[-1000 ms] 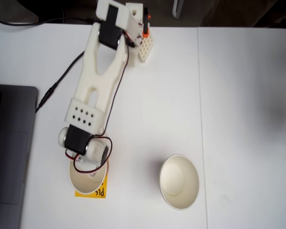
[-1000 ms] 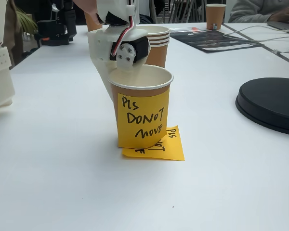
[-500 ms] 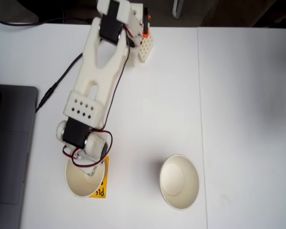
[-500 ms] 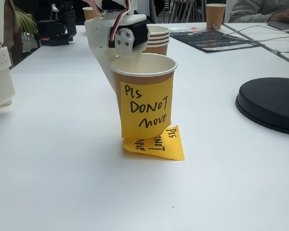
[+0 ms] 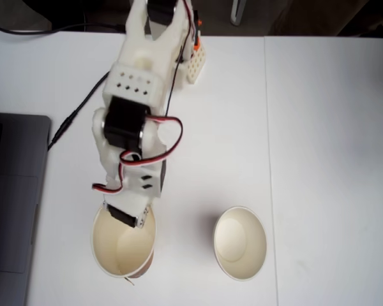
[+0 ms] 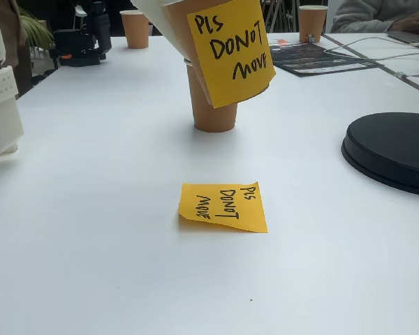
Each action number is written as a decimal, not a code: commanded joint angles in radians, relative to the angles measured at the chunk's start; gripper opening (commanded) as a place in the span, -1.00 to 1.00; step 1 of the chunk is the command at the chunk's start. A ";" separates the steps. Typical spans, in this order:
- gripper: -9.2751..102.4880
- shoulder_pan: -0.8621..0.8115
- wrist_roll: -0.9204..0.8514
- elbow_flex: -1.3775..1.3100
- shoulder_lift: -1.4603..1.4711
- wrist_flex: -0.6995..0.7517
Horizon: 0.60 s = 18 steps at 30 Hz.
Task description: Pickup cup and make a pile of cup.
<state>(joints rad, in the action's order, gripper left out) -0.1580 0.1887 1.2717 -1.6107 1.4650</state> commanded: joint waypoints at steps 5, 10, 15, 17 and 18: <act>-0.96 0.094 -0.008 -0.064 -0.215 0.037; -0.96 0.163 0.000 -0.078 -0.264 0.092; -0.96 0.239 -0.002 -0.081 -0.318 0.103; -0.96 0.276 -0.002 -0.081 -0.344 0.103; -0.96 0.299 -0.002 -0.081 -0.356 0.103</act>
<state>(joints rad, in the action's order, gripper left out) 0.0782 0.1887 1.2717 -1.8715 1.5616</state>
